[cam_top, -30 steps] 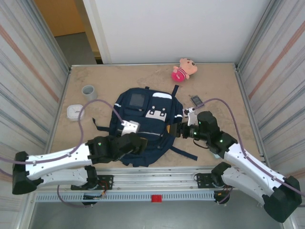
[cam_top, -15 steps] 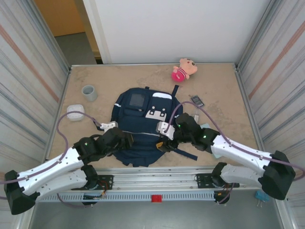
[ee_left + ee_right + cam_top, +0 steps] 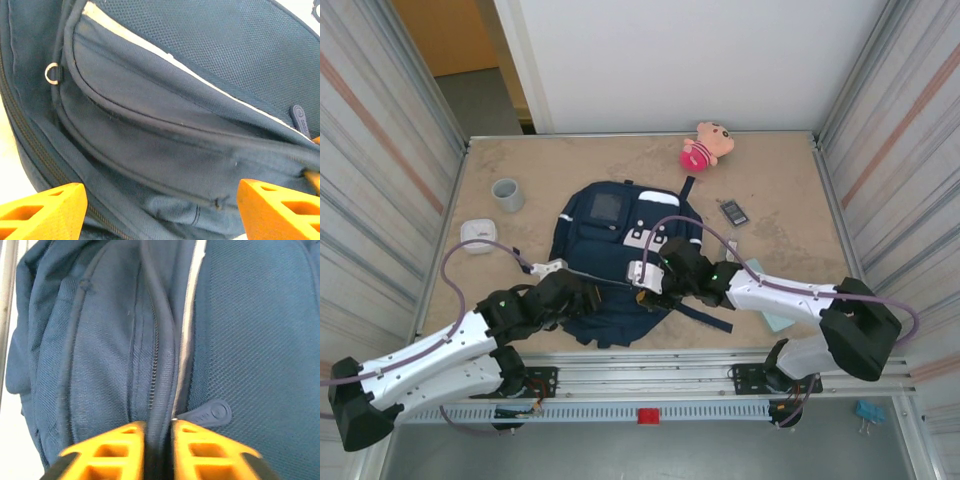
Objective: Pack books, pencil case, and school supplies into a backpack
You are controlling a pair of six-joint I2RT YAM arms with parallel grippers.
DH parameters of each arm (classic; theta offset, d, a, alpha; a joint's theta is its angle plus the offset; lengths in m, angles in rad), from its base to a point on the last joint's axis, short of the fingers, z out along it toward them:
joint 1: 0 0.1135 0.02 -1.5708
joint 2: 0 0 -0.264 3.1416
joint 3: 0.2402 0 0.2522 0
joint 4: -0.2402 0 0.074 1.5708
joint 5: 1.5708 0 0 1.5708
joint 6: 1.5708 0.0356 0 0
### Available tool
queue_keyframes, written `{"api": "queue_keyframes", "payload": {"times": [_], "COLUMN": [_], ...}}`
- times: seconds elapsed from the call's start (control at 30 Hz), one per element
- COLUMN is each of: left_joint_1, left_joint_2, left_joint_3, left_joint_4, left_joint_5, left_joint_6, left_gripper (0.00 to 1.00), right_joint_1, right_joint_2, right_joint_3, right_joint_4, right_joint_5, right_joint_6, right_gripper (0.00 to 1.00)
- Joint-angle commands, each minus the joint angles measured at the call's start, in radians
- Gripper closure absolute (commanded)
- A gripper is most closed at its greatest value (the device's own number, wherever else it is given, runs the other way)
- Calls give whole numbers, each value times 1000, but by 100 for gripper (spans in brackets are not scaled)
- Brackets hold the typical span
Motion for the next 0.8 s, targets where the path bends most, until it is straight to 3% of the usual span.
{"api": "queue_keyframes", "payload": {"times": [0.0, 0.13, 0.37, 0.47, 0.63, 0.77], "left_joint_1": [5, -29, -255, -324, -367, -354], "left_joint_2": [-28, -33, 56, 122, 202, 165], "left_joint_3": [24, 72, 206, 250, 308, 279], "left_joint_4": [-13, 4, 5, 4, 2, -98], "left_joint_5": [-8, -28, -243, -320, -398, -425], "left_joint_6": [28, 75, 139, 160, 193, 75], "left_gripper": [22, 23, 24, 27, 27, 29], "right_joint_1": [-8, -16, -27, -27, -30, -44], "right_joint_2": [-51, -88, -25, 16, 69, 56], "right_joint_3": [68, 130, 241, 278, 330, 340], "right_joint_4": [79, 89, 70, 71, 60, 43], "right_joint_5": [14, 16, 51, 27, -37, -73], "right_joint_6": [115, 354, 711, 791, 862, 886], "right_gripper": [100, 100, 100, 100, 100, 100]}}
